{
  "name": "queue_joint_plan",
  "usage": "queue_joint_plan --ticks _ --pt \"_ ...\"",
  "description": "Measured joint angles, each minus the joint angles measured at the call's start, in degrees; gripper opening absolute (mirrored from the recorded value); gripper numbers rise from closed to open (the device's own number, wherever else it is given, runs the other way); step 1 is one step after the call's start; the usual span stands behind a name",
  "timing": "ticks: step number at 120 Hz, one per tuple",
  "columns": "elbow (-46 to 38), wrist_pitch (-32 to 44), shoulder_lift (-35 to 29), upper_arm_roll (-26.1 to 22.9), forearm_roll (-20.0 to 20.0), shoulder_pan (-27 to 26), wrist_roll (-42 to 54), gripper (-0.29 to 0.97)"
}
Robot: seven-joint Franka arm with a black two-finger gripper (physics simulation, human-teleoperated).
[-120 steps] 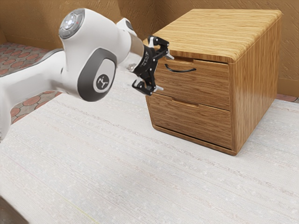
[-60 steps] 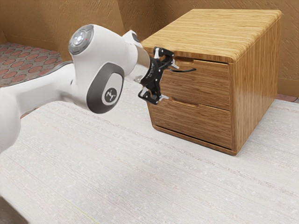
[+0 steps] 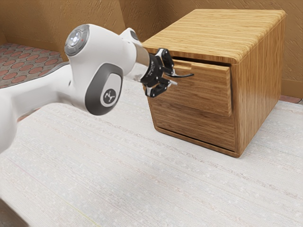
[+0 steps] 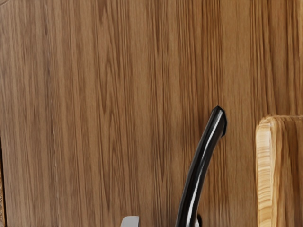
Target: Pull the drawer handle with one arm to open the drawer
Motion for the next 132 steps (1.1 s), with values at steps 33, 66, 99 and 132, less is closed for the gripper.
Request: queue_joint_plan --ticks 33,66,99,132 --pt "-2.25 0.24 -2.23 -0.06 -0.01 0.0 -0.04 -0.09" --pt "-9.03 2.85 -7.24 -0.15 -0.83 -0.41 -0.07 -0.11" --pt "-13.63 5.08 -11.28 -0.12 -1.2 -0.56 -0.05 -0.11" --pt "-17.78 6.6 -14.66 -0.07 -0.21 -0.35 -0.03 -0.11"
